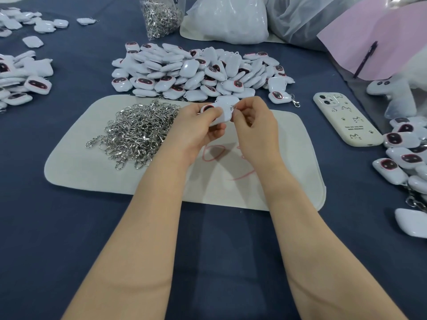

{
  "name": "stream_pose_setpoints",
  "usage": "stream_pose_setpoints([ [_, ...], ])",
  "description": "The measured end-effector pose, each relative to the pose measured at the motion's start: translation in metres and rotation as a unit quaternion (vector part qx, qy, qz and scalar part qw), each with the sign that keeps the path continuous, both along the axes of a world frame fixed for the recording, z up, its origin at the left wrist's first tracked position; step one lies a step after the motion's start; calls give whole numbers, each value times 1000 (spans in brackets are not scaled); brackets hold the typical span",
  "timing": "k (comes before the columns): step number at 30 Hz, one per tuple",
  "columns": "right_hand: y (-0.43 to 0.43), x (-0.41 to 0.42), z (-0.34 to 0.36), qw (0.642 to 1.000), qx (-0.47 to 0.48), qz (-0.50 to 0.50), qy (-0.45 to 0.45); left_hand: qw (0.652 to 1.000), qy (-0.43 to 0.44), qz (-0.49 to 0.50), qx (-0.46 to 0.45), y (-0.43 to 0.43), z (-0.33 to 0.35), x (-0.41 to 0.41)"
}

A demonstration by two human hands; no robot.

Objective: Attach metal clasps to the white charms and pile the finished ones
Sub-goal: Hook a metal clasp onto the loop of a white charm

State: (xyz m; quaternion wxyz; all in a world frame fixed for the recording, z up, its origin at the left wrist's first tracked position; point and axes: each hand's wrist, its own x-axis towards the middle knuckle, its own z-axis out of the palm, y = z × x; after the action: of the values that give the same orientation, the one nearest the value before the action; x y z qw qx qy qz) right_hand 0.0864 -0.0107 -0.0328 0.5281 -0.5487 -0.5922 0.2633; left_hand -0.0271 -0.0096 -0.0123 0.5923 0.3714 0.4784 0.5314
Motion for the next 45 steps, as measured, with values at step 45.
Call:
stream_pose_setpoints([
  [45, -4, 0, 8, 998, 58, 15, -14, 981, -159, -54, -100, 3, 5, -7],
])
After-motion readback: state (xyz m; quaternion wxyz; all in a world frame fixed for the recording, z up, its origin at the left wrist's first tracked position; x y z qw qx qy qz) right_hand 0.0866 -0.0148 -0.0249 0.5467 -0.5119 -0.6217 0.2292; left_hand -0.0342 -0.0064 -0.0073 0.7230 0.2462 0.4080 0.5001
